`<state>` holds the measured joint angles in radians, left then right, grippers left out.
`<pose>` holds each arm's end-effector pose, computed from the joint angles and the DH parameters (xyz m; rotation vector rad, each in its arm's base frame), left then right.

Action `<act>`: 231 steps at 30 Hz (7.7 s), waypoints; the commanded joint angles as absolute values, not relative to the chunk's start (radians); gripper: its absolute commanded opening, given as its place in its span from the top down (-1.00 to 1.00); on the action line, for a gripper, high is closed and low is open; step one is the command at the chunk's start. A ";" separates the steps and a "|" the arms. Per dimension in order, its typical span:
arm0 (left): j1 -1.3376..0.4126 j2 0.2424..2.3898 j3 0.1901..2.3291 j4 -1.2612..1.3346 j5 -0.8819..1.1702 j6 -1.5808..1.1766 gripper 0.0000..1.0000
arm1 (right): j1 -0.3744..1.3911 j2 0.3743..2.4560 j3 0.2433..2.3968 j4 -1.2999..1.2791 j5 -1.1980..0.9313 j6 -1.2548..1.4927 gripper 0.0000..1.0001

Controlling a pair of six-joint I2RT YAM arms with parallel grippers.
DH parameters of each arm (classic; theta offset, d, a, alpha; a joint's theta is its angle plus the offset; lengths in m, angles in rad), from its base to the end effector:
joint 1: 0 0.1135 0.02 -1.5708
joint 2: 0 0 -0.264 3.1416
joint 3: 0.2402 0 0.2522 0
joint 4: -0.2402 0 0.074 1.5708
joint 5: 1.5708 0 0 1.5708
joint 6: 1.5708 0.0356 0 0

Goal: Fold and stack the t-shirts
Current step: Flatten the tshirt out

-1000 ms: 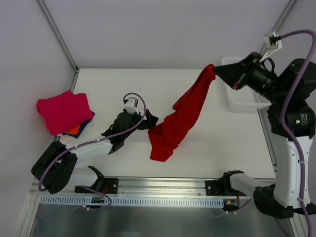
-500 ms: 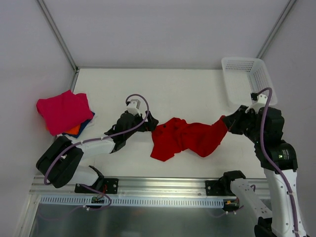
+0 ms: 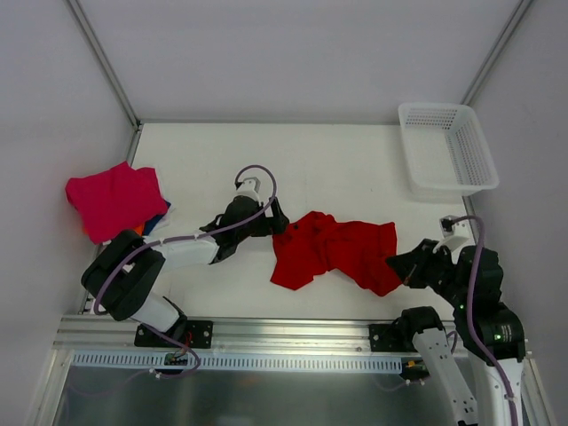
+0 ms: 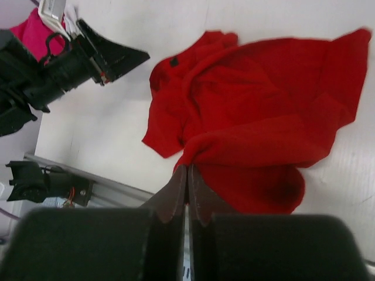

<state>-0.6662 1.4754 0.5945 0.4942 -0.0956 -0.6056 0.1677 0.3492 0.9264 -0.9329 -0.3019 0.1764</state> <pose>0.2367 -0.1817 0.1843 -0.0038 2.0304 -0.7324 0.0433 0.0181 0.3502 -0.1961 1.9346 0.5200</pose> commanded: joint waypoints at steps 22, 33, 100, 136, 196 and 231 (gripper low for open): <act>-0.822 1.520 0.747 0.189 -0.175 -0.804 -0.56 | 0.167 0.242 0.758 -0.916 -0.695 0.169 0.98; -0.836 1.681 0.843 0.138 -0.242 -0.827 1.00 | 0.169 0.244 0.695 -0.888 -0.707 0.164 0.96; -0.985 0.696 0.405 -0.057 -0.522 -0.888 -0.76 | 0.564 2.121 1.916 -0.708 0.009 -0.075 -0.83; -0.985 0.857 0.442 -0.057 -0.483 -0.922 -0.77 | 0.752 2.085 1.911 -0.808 0.303 -0.130 0.99; -1.019 1.327 0.516 0.565 -0.155 -0.769 -0.51 | 0.657 1.344 2.359 -0.833 0.536 -0.256 0.99; -1.272 1.792 0.925 0.248 -0.182 -0.713 -0.59 | 0.644 1.299 1.841 -0.781 0.992 -0.302 0.99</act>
<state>-1.2640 1.7943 0.8803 0.3931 -0.0643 -0.6735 0.6498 1.3659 1.8740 -0.8406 0.9474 -0.3180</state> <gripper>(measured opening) 0.797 0.017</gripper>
